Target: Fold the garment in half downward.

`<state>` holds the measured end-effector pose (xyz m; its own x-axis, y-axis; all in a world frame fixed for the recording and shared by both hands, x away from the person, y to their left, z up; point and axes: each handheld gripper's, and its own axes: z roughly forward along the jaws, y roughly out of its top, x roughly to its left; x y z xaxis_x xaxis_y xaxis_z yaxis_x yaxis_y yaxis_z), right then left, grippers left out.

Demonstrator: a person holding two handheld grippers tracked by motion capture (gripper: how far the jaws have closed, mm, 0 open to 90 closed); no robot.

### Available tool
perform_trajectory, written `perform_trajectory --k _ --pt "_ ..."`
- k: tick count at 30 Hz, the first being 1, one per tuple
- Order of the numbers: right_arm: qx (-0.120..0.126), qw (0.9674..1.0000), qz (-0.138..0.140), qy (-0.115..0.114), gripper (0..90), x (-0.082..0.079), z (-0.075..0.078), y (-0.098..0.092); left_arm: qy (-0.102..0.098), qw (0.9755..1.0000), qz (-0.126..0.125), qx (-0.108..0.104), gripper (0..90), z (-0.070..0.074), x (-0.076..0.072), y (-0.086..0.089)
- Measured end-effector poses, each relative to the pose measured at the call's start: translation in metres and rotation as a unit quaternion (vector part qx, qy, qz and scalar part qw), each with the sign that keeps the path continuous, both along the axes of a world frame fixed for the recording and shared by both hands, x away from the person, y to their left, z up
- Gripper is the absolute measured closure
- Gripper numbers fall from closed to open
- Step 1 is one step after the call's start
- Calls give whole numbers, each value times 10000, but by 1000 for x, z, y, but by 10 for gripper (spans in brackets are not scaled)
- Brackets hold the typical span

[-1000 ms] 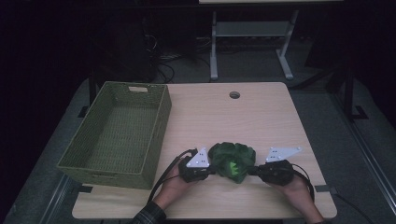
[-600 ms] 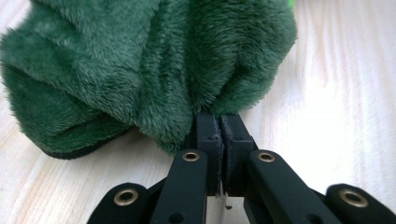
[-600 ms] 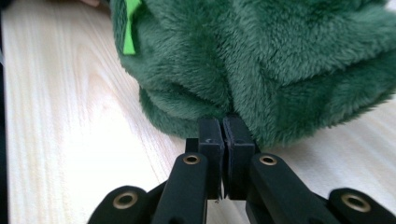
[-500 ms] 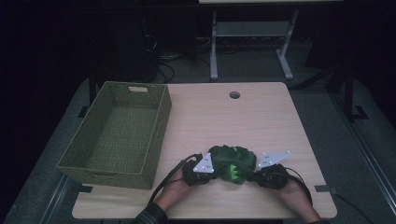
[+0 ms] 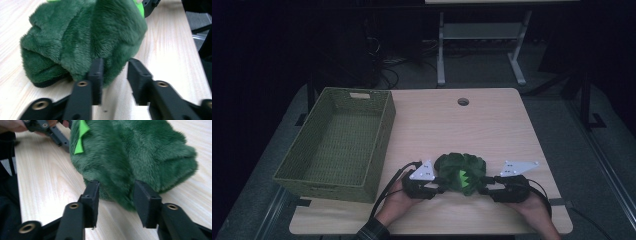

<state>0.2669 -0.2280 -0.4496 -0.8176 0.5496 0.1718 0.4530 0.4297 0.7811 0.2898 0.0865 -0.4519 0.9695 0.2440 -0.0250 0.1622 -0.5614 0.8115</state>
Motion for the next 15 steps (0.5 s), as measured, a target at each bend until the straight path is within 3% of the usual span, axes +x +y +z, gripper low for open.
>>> perform_trajectory --k 2,6,12,15 --pt "80 10000 -19 17 525 -3 3 -4 19 10000 37 -1 603 3 -3 4" --pt "162 9998 -85 -29 633 -5 9 -13 22 9998 175 -27 589 12 -8 12" --pt "210 9996 -71 -179 874 3 25 -8 3 9997 190 -134 823 30 -2 9" --pt "189 9997 55 -132 896 7 27 0 42 9996 129 -262 883 40 1 -1"
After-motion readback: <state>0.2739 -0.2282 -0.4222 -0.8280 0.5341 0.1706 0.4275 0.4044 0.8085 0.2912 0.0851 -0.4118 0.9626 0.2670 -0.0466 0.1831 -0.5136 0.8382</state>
